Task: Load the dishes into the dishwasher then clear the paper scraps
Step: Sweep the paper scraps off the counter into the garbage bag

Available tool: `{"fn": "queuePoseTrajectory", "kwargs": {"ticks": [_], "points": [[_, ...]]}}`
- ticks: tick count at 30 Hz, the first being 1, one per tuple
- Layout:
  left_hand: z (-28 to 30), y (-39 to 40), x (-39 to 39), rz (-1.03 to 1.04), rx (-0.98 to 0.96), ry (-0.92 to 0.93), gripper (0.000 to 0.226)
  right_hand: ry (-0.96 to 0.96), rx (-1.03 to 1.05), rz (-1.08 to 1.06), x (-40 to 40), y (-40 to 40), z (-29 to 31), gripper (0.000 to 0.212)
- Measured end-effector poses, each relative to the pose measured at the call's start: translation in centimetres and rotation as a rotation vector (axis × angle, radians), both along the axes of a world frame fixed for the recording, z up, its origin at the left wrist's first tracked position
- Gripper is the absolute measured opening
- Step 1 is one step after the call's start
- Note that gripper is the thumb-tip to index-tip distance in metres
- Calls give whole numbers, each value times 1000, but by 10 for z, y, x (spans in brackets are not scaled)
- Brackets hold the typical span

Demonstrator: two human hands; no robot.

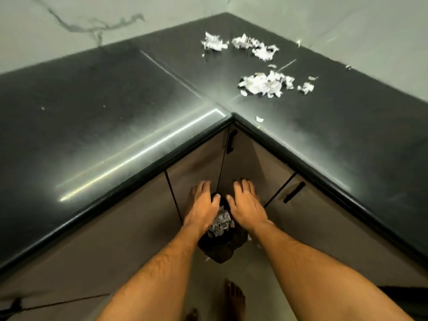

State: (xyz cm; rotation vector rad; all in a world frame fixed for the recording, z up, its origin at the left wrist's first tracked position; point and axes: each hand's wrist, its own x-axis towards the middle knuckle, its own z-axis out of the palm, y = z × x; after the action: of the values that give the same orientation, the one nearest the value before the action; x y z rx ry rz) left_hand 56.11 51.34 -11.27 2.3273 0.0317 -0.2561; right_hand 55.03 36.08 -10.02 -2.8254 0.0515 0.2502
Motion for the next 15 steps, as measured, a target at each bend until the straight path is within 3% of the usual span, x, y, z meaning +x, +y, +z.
{"fn": "queuePoseTrajectory", "kwargs": {"ticks": [6, 11, 15], "points": [[93, 12, -9, -235, 229, -469, 64, -269, -122, 94, -11, 5, 88, 63], [169, 21, 8, -231, 314, -627, 68, -424, -219, 102, -4, -1, 164, 64], [224, 17, 27, -214, 275, -705, 68, -486, -172, 18, 10, -15, 221, 64]]}}
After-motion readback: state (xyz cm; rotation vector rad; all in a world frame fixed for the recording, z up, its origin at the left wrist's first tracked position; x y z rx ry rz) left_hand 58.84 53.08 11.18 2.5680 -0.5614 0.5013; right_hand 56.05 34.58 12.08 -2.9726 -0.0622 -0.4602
